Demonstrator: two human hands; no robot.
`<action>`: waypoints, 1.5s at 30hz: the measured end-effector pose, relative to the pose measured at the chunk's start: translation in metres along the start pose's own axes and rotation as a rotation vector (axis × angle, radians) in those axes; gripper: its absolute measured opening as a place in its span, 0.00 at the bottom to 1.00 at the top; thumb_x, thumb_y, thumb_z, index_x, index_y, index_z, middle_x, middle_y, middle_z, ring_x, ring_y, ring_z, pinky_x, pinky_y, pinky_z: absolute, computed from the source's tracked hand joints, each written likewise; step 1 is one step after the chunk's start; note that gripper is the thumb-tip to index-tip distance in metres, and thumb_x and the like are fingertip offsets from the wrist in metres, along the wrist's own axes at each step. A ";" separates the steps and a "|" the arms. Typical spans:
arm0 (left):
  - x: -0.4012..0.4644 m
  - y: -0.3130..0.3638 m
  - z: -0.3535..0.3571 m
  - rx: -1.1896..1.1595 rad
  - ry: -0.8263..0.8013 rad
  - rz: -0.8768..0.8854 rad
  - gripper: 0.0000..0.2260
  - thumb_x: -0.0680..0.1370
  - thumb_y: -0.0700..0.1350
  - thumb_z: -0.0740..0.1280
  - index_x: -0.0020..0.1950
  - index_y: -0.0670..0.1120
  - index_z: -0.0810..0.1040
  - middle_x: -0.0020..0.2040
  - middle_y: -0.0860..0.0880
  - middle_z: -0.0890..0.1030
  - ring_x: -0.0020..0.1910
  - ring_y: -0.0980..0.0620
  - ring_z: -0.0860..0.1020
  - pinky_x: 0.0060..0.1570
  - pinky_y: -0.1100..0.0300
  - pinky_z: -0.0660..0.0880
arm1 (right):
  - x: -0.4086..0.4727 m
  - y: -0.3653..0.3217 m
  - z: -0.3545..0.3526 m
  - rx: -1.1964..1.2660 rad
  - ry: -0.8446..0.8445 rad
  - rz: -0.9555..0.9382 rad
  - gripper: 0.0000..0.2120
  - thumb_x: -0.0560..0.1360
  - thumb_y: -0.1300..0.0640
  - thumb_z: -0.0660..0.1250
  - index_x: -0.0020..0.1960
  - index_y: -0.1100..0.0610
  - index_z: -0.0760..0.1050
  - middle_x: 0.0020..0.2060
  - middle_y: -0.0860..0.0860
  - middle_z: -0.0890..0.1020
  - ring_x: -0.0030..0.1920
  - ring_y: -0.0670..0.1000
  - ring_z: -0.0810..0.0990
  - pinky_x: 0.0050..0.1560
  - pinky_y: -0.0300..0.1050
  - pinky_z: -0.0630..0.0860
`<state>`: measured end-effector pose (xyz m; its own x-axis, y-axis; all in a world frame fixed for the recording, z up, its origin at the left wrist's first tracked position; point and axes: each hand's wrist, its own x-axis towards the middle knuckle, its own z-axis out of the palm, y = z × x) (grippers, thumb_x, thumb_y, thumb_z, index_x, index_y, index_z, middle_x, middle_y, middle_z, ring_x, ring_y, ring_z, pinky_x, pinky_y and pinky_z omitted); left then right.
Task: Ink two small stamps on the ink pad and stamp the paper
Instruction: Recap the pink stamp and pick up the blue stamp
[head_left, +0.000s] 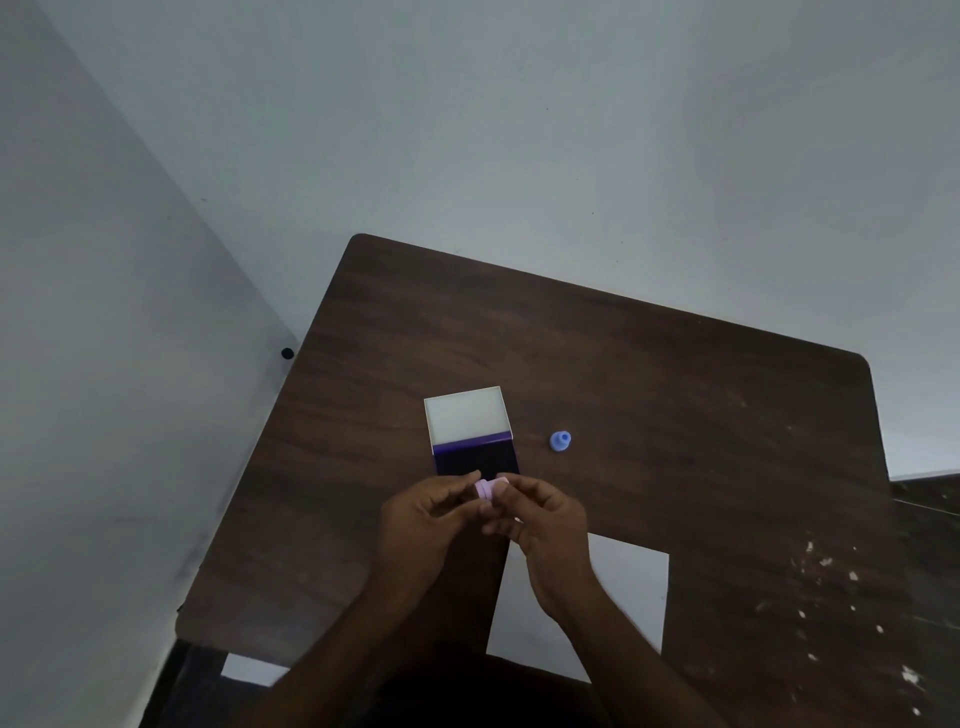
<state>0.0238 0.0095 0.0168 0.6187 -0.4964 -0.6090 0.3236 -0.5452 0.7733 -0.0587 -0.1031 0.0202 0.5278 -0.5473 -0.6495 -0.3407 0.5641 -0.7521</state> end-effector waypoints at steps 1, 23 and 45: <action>0.001 0.001 0.001 0.000 -0.011 0.000 0.12 0.76 0.37 0.66 0.59 0.34 0.76 0.48 0.47 0.77 0.39 0.59 0.74 0.37 0.79 0.71 | 0.000 0.000 0.000 -0.018 -0.002 -0.011 0.08 0.71 0.60 0.72 0.50 0.59 0.81 0.39 0.53 0.87 0.40 0.55 0.86 0.39 0.43 0.83; 0.020 0.011 0.015 0.228 0.022 0.227 0.27 0.67 0.45 0.77 0.65 0.47 0.75 0.58 0.51 0.80 0.53 0.56 0.79 0.54 0.65 0.76 | 0.028 -0.007 -0.029 0.107 0.132 0.062 0.16 0.63 0.57 0.77 0.49 0.62 0.82 0.43 0.59 0.86 0.44 0.59 0.86 0.46 0.52 0.83; 0.067 0.024 0.071 0.384 0.029 0.209 0.21 0.70 0.45 0.75 0.62 0.47 0.77 0.56 0.51 0.81 0.46 0.61 0.76 0.40 0.74 0.69 | 0.090 -0.013 -0.080 -0.867 0.403 -0.175 0.07 0.77 0.55 0.64 0.49 0.57 0.78 0.45 0.51 0.79 0.44 0.46 0.76 0.44 0.38 0.69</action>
<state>0.0225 -0.0847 -0.0185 0.6642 -0.6063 -0.4373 -0.0964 -0.6496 0.7541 -0.0692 -0.2096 -0.0377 0.3747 -0.8419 -0.3883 -0.8228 -0.1089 -0.5578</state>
